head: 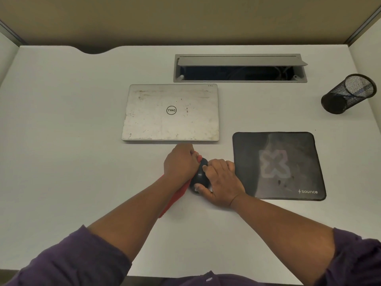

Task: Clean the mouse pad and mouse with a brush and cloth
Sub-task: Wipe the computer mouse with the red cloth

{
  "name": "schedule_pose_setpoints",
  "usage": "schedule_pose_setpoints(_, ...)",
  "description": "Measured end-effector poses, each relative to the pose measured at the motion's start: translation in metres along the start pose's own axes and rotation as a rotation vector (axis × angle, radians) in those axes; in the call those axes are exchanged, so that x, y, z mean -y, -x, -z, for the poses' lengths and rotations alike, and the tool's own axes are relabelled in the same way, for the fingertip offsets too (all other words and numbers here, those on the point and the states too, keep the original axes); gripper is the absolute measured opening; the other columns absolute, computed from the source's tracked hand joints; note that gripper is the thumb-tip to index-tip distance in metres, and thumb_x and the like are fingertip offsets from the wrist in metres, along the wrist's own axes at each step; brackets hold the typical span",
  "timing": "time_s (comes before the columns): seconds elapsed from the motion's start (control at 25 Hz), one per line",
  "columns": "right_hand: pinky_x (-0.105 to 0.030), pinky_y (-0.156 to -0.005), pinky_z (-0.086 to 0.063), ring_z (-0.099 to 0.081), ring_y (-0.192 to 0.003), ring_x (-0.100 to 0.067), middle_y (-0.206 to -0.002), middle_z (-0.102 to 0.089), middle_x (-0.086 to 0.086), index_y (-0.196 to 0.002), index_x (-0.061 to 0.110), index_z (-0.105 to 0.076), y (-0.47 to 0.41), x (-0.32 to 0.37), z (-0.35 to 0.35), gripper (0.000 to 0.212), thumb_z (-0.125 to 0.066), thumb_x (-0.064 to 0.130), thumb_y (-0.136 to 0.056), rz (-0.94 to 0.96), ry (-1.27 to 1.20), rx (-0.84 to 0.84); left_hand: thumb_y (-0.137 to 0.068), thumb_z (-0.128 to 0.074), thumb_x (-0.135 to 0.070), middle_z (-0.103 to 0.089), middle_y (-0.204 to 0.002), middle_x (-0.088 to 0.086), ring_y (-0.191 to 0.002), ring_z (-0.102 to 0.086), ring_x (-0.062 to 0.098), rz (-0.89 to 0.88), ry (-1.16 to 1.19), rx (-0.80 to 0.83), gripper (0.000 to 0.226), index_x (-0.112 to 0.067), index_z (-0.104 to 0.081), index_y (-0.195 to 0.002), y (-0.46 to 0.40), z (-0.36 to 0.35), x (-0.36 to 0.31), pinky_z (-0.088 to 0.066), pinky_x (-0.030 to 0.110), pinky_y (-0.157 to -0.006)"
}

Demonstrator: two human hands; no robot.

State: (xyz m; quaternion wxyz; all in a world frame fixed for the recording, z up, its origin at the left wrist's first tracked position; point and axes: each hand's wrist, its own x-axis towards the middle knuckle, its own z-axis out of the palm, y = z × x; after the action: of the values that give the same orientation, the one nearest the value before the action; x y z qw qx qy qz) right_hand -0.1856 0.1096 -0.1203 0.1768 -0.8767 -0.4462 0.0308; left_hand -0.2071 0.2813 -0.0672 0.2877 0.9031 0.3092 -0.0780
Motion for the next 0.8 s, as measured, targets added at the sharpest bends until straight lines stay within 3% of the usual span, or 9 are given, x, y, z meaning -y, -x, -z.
schedule_pose_setpoints(0.16,-0.041,-0.090,-0.028,-0.044,-0.099,-0.025,-0.109,-0.043,-0.002,-0.111,0.019,-0.047,0.000,-0.001,-0.001,0.054,-0.028,0.067,-0.094,0.020,0.001,0.003,-0.089,-0.061,-0.023,-0.054,-0.074,-0.015,-0.067,-0.054,0.003,-0.126,-0.052,0.096,0.015,-0.026,-0.063,-0.074,-0.010,0.003,-0.014,-0.036,0.025,-0.054)
schedule_pose_setpoints(0.28,-0.042,-0.090,-0.029,-0.044,-0.100,-0.024,-0.111,-0.045,-0.002,-0.114,0.019,-0.048,0.000,-0.002,-0.002,0.055,-0.029,0.066,-0.094,0.028,0.009,0.000,-0.084,-0.070,-0.025,-0.063,-0.077,-0.013,-0.074,-0.063,0.008,-0.227,-0.049,0.245,0.014,-0.028,-0.066,-0.070,-0.021,0.011,-0.018,-0.051,0.030,-0.065)
schedule_pose_setpoints(0.44,-0.044,-0.087,-0.030,-0.041,-0.091,-0.022,-0.104,-0.044,0.000,-0.111,0.020,-0.049,0.000,-0.002,-0.002,0.053,-0.030,0.067,-0.094,0.015,0.057,-0.009,-0.082,-0.077,-0.029,-0.068,-0.083,-0.013,-0.078,-0.065,0.006,-0.295,-0.019,0.380,0.014,-0.031,-0.068,-0.071,-0.027,0.022,-0.016,-0.056,0.032,-0.075)
schedule_pose_setpoints(0.68,-0.044,-0.083,-0.029,-0.039,-0.086,-0.022,-0.097,-0.042,0.001,-0.101,0.023,-0.046,-0.001,-0.001,-0.002,0.049,-0.028,0.068,-0.093,0.007,0.066,-0.020,-0.086,-0.067,-0.026,-0.063,-0.077,-0.012,-0.072,-0.062,0.013,-0.225,-0.156,0.203,0.015,-0.027,-0.064,-0.071,-0.020,0.007,-0.025,-0.051,0.031,-0.063)
schedule_pose_setpoints(0.8,-0.044,-0.083,-0.029,-0.040,-0.086,-0.023,-0.096,-0.043,0.001,-0.103,0.022,-0.046,-0.001,-0.001,-0.002,0.050,-0.028,0.068,-0.093,0.000,0.072,-0.019,-0.091,-0.064,-0.027,-0.059,-0.088,-0.007,-0.074,-0.060,0.015,-0.179,-0.112,0.104,0.011,-0.025,-0.064,-0.079,-0.015,0.000,-0.020,-0.044,0.030,-0.061)
